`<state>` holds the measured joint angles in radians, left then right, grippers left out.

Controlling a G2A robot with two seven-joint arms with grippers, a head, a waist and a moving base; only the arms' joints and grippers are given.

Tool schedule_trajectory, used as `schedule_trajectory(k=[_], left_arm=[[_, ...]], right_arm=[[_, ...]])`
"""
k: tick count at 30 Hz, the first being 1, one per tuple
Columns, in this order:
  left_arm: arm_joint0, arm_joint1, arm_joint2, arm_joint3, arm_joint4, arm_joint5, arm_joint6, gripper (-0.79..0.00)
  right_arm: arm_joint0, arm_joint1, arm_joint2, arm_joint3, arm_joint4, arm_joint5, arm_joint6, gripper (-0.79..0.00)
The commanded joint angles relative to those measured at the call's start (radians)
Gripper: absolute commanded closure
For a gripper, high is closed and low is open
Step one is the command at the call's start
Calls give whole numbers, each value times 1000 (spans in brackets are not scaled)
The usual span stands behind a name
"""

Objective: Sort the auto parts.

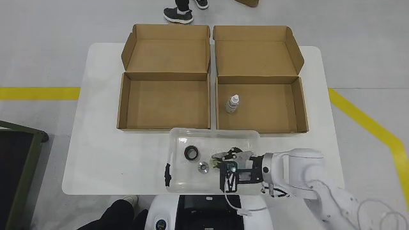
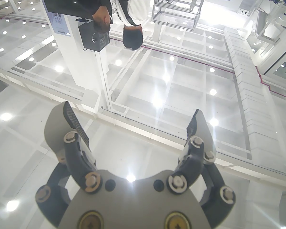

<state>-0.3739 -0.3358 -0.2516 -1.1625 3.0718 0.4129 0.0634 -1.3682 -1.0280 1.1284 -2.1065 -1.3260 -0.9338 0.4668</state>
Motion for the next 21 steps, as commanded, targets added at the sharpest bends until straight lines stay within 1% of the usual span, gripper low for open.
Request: schedule_trajectory(k=[1, 8, 15, 21], left_arm=[[0, 0, 0, 0, 0, 0, 0, -785], [0, 0, 0, 0, 0, 0, 0, -785], [0, 0, 0, 0, 0, 0, 0, -785], [0, 0, 0, 0, 0, 0, 0, -785]], right_arm=[[1, 1, 14, -10, 27, 5, -46, 0], [14, -3, 50, -19, 121, 73, -217, 0], [56, -15, 51, -12, 208, 141, -363, 0], [89, -26, 70, -1, 256, 230, -482, 0]])
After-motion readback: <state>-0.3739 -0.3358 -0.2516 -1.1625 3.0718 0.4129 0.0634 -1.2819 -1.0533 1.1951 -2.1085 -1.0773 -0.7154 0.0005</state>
